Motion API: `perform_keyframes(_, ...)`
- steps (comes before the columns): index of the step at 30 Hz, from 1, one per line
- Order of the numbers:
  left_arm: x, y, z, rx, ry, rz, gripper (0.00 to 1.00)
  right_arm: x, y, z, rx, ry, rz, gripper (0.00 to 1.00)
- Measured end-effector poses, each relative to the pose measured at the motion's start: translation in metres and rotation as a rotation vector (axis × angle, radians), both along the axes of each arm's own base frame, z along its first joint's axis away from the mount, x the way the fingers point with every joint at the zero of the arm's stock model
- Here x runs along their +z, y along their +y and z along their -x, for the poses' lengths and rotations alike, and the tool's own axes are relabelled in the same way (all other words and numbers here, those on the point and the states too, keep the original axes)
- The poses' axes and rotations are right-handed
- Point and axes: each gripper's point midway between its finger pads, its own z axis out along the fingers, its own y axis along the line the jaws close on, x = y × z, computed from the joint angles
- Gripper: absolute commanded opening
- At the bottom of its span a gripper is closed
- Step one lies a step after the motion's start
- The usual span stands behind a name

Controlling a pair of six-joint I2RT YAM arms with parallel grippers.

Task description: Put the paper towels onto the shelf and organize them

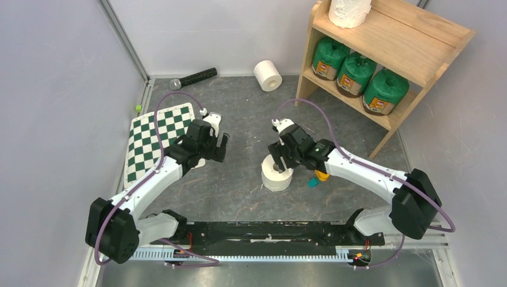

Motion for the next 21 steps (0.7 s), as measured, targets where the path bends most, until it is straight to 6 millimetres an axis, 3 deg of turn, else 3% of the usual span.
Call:
perform_keyframes(5, 0.000, 0.015, -0.004, 0.031, -0.033, -0.076, 0.98, 0.014, 0.007, -0.007, -0.021, -0.023, -0.037, 0.75)
perform_keyframes(13, 0.004, 0.025, -0.007, 0.050, -0.066, -0.122, 0.98, 0.016, 0.000, -0.007, -0.046, -0.032, -0.024, 0.75)
perform_keyframes(21, 0.009, 0.021, -0.006, 0.035, -0.078, -0.099, 0.99, 0.007, 0.002, 0.001, -0.074, 0.030, -0.043, 0.59)
